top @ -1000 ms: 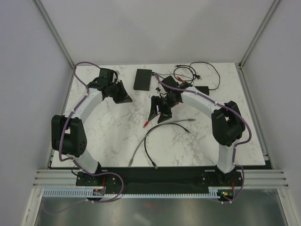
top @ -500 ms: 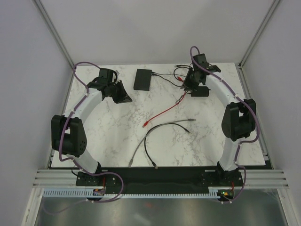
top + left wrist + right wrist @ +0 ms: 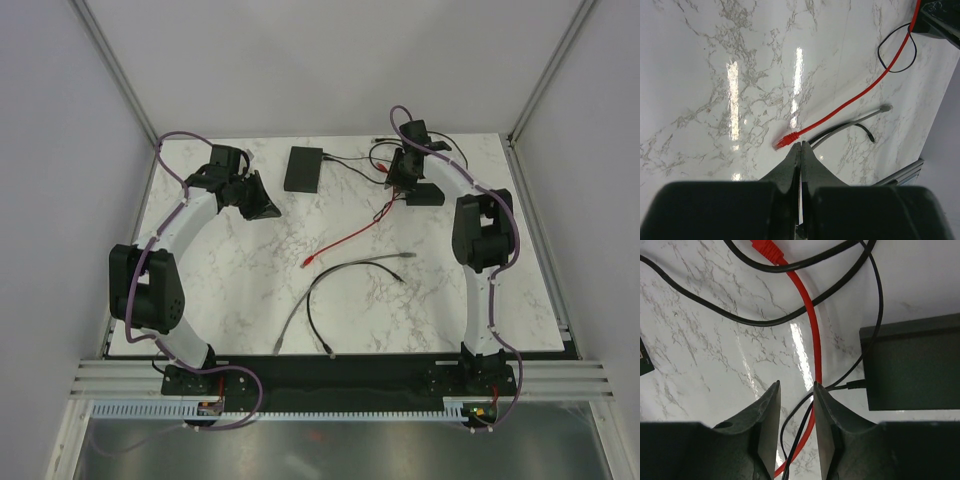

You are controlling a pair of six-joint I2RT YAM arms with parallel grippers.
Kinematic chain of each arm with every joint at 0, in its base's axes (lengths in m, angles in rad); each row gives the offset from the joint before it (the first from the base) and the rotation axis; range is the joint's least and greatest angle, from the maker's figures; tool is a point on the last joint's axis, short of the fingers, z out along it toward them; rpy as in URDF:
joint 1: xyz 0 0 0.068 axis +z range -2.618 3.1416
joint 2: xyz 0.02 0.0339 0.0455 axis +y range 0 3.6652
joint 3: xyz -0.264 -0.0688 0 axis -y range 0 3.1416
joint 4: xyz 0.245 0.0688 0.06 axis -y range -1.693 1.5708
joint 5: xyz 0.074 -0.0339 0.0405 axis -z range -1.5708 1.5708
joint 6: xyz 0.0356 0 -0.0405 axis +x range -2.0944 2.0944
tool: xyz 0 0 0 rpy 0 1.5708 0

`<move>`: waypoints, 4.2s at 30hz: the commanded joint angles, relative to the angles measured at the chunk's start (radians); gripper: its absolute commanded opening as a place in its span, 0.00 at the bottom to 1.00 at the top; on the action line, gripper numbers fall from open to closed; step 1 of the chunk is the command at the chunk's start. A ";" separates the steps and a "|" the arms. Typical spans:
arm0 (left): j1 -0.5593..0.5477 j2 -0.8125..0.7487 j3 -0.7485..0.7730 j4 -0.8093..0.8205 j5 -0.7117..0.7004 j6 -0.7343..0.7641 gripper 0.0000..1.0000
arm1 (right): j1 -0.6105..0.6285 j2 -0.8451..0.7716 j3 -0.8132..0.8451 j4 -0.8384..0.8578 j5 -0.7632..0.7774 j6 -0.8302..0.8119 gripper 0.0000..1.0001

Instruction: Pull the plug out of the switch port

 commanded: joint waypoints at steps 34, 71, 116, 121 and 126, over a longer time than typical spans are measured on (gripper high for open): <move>0.007 0.008 0.006 0.008 0.023 0.040 0.02 | -0.008 0.081 0.268 -0.210 -0.155 -0.112 0.00; 0.007 -0.008 -0.003 0.008 0.023 0.040 0.02 | -0.181 -0.314 -0.082 0.004 0.486 -0.153 0.00; 0.008 -0.035 0.008 0.008 0.023 0.040 0.02 | -0.183 -0.760 0.017 -0.341 -0.296 -0.117 0.00; 0.007 -0.106 0.013 0.008 0.023 0.040 0.02 | -0.117 -0.817 -0.181 -0.318 -0.432 -0.016 0.00; 0.010 -0.162 0.022 0.008 0.023 0.040 0.02 | 0.053 -0.820 -0.423 -0.213 -0.498 0.081 0.00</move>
